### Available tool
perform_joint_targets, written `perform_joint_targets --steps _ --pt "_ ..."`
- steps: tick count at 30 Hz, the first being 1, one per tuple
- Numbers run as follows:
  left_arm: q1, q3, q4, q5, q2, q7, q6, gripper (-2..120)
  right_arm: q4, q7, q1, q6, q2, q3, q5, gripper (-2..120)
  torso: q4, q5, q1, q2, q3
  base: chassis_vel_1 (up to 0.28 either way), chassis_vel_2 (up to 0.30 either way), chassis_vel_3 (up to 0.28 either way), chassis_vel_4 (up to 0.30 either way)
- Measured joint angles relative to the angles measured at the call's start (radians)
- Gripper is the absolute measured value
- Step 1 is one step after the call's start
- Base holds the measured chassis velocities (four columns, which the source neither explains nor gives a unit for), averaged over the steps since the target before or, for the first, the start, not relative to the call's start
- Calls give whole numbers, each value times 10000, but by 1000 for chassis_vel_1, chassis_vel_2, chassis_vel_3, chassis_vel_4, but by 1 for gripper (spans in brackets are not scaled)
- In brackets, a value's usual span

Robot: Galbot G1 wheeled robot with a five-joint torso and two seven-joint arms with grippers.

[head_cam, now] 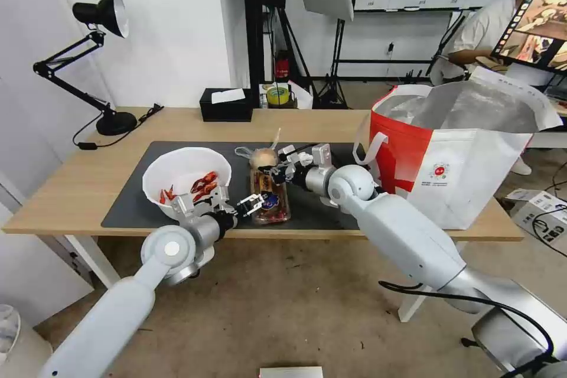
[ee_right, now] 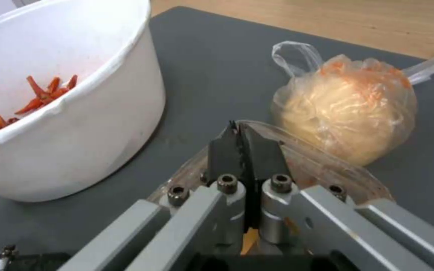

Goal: Pick up the trash from the table and place it into the takeout bag.

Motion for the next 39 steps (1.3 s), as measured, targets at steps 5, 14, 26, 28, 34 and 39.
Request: perform_joint_targets --steps 5,14,26,28,34,39 --pt "-19 81 0 24 -1 4 -97 100 -2 0 -14 0 1 1 0 0 0 0 1 0 0 0 0 0 0" --pt "-109 23 -63 122 -15 127 -209 100 -2 -2 -50 0 -17 13 2 0 0 -1 0 0 1 0 0 0 0" --pt "115 66 -173 502 -55 198 -238 100 -18 -2 -77 -3 63 45 -8 0 0 -1 1 0 1 0 0 0 0" --pt "117 74 -178 528 -62 201 -243 100 -19 -3 -75 -2 57 47 -7 0 0 0 0 0 1 0 0 0 0" --pt "93 159 -189 653 -63 202 -353 95 -12 -3 -84 -3 27 74 -8 0 0 0 1 0 0 0 0 0 0" --pt "114 225 -194 784 -64 195 -413 79 18 -2 -85 -3 22 88 -8 0 0 0 0 0 0 0 0 0 0"
